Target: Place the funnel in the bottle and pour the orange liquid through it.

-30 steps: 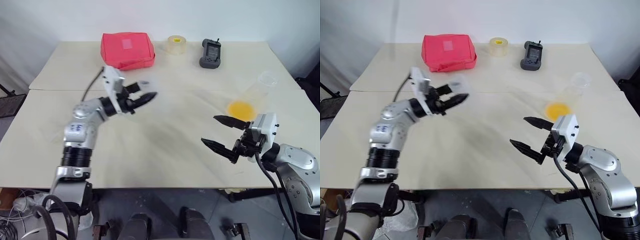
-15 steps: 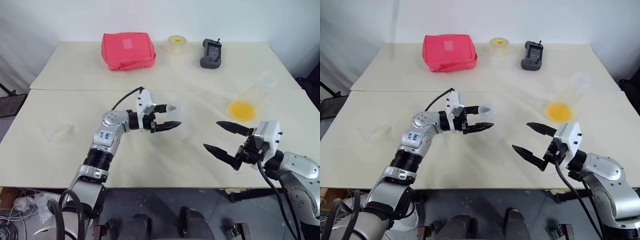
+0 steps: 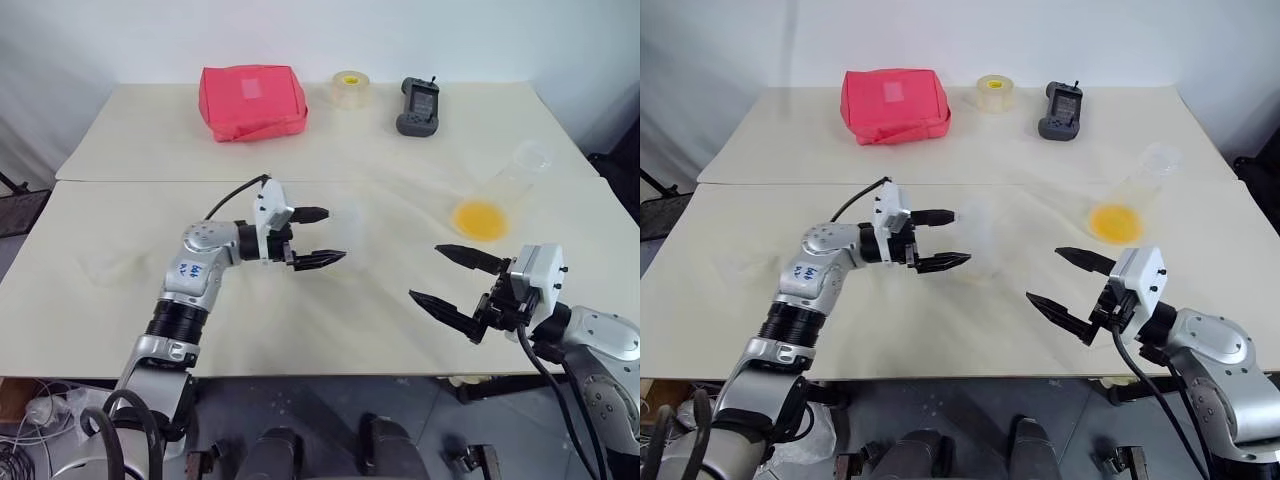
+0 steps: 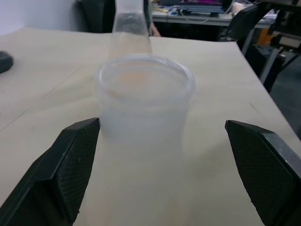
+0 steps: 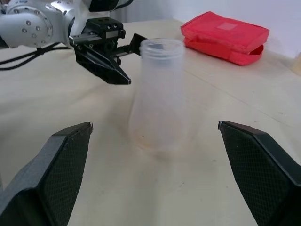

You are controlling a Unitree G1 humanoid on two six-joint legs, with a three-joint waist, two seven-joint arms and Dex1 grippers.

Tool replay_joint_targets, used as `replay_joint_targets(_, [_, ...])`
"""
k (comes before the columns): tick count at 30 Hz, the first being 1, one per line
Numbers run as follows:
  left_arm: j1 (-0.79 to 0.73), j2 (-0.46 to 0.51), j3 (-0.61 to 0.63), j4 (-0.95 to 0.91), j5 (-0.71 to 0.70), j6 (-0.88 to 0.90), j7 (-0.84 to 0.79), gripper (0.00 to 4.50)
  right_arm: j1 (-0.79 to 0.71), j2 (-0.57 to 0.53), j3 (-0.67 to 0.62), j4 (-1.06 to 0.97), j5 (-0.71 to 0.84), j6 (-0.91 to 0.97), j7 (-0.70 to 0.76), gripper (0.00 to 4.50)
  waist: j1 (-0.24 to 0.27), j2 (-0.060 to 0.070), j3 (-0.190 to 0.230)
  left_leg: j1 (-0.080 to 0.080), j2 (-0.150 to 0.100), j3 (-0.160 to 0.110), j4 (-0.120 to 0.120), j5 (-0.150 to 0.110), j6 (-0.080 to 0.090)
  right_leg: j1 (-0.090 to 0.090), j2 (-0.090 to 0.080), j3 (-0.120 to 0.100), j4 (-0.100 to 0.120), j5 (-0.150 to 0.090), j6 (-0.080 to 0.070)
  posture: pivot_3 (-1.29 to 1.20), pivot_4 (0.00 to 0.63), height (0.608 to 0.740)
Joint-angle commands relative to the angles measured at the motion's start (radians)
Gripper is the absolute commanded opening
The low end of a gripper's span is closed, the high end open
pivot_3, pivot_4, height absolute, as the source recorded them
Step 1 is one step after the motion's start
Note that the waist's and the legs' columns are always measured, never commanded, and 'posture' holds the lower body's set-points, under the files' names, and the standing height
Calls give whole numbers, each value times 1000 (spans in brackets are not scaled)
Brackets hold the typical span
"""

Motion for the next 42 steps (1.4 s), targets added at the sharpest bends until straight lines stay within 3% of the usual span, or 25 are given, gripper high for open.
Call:
replay_joint_targets(1, [26,50,58,-78,-35,45,13,4486,-20,-21,-33,-10,22,-8,18,4500,-1,0,0,0,0,0,0,0,0,0,0,0,0,0,0,0,150,740])
replay_joint_targets(5, [85,113,103,-155,-54,104,30,4486,-43,-37,-20,18,22,-4,52,4500,-1,0,0,0,0,0,0,0,0,0,0,0,0,0,0,0,150,740])
replay_joint_targets(12, [340,223,357,-367,-104,165,210,4486,-49,-83,2,37,66,18,174,4500,-4,1,0,0,1,-1,-1,0,-1,0,0,0,0,0,0,0,150,740])
replay_joint_targets(20, [697,229,681,-624,-230,233,362,4486,-154,-52,79,67,132,41,262,4500,-1,1,0,1,2,-1,-1,-1,-1,1,-1,2,-2,-1,-1,0,150,740])
replay_joint_targets(27, [876,196,871,-625,-222,201,483,4486,-267,1,173,61,175,90,283,4500,1,1,1,2,2,-2,-1,-1,-1,1,-1,3,-3,-1,-3,0,150,740])
replay_joint_targets(36, [928,216,931,-558,-205,197,571,4486,-340,19,195,76,179,113,283,4500,0,1,1,2,2,-2,-1,-2,-1,1,0,3,-3,-2,-3,0,150,740])
replay_joint_targets(42, [810,295,824,-305,-123,107,542,4486,-362,27,194,54,212,142,281,4500,3,1,1,3,4,-2,-1,-3,-3,1,1,1,-2,-3,-6,0,150,740])
